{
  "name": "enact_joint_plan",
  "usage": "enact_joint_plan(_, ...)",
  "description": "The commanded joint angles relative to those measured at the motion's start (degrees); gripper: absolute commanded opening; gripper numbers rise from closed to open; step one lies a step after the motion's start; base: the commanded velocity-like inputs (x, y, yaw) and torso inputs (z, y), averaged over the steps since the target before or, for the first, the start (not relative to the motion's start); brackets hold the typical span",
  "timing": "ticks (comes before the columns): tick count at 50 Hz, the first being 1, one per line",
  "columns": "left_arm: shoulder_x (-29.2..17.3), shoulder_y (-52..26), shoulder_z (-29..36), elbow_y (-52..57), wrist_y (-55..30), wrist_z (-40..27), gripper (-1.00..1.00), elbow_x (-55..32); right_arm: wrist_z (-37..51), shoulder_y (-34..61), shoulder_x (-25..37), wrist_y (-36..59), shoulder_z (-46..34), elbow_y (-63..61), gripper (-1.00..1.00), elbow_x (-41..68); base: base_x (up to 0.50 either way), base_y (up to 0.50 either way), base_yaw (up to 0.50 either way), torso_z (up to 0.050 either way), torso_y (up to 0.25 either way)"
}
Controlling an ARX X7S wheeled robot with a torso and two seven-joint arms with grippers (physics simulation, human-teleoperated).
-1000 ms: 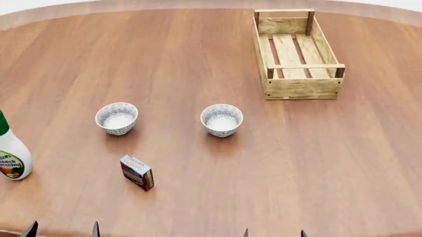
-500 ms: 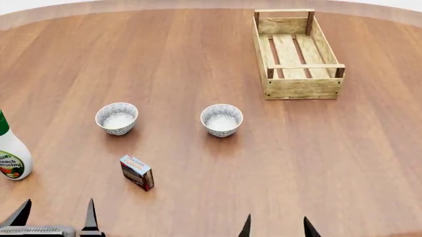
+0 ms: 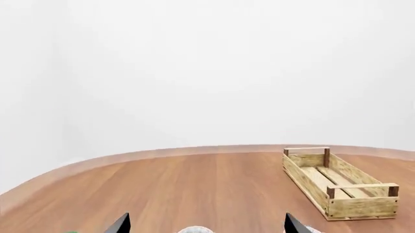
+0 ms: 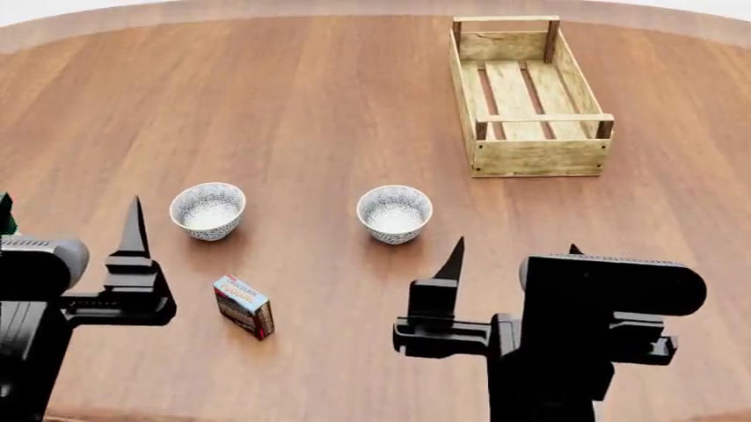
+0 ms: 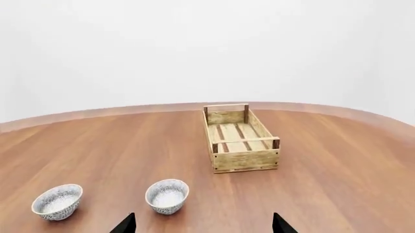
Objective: Stack the right bowl on the left bowl and place them in the tray.
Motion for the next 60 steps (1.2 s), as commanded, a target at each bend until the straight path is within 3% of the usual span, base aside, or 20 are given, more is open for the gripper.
enact_joint_plan(1, 0.3, -8.5, -1.4, 6.3, -10.5, 0.3, 1.0, -0.6, 0.6, 8.6, -1.1, 11.0, 3.1, -5.7, 1.0, 2.6, 0.0, 0.0, 0.0, 0.0, 0.0)
enact_joint_plan(19, 0.0, -10.5, -1.7, 8.1, -12.7, -0.5, 1.0, -1.8, 0.3, 11.6, -1.0, 15.8, 4.6, -10.0, 1.0, 6.9, 0.03, 0.0, 0.0, 0.0, 0.0)
enact_joint_plan(60, -0.9, -11.5, -1.5, 9.3, -13.7, -1.9, 1.0, -3.6, 2.1, 13.8, -1.3, 18.7, 6.2, -10.2, 1.0, 11.0, 0.5, 0.0, 0.0, 0.0, 0.0)
